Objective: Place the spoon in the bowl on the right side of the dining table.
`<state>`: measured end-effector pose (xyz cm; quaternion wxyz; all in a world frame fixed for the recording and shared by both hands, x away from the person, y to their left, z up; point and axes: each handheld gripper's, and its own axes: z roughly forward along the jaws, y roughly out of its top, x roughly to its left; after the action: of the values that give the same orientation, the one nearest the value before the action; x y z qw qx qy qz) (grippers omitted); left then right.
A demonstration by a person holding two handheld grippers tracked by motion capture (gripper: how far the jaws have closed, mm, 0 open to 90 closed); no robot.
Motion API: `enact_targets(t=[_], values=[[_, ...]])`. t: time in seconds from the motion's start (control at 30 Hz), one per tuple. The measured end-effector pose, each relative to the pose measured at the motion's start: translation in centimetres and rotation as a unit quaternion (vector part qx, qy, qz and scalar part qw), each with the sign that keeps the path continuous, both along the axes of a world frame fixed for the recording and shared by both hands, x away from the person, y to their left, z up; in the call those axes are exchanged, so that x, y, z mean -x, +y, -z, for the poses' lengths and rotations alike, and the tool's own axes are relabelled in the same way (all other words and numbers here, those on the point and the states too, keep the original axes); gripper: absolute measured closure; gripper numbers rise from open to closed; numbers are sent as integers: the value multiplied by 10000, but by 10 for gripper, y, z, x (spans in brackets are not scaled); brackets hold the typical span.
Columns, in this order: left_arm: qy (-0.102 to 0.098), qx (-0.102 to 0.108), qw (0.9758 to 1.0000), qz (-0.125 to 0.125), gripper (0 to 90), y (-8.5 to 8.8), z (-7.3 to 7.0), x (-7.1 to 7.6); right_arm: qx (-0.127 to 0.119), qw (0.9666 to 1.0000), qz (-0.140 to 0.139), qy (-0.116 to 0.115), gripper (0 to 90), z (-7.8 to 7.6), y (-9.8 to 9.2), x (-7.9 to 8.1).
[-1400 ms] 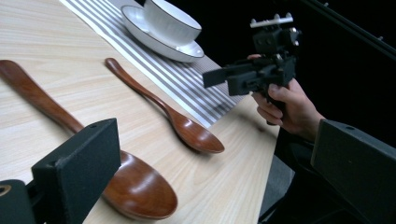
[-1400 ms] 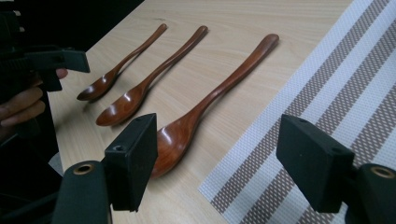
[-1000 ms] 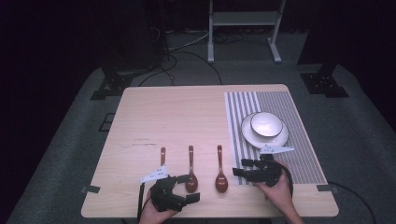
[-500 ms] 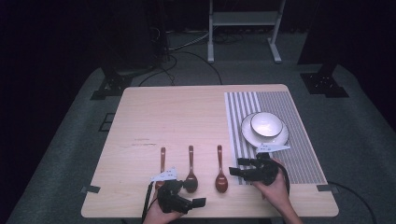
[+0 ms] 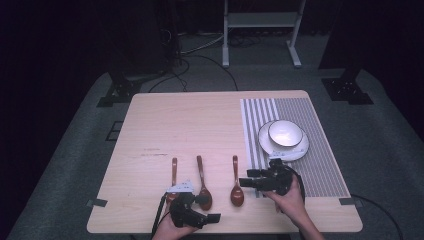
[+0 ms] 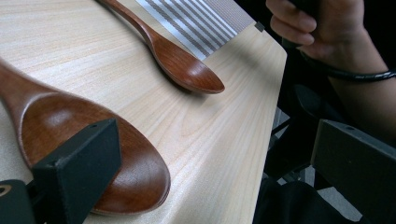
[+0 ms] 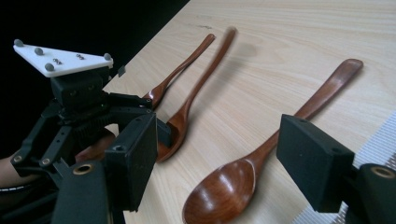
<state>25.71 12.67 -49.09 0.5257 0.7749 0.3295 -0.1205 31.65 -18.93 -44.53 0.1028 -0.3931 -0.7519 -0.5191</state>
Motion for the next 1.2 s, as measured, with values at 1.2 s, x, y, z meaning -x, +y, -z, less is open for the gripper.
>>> enact_targets(t=[1.2], values=[[-46, -72, 9999, 99, 4, 1, -1, -1, 1182, 9891, -806, 352, 282, -2, 126, -80]])
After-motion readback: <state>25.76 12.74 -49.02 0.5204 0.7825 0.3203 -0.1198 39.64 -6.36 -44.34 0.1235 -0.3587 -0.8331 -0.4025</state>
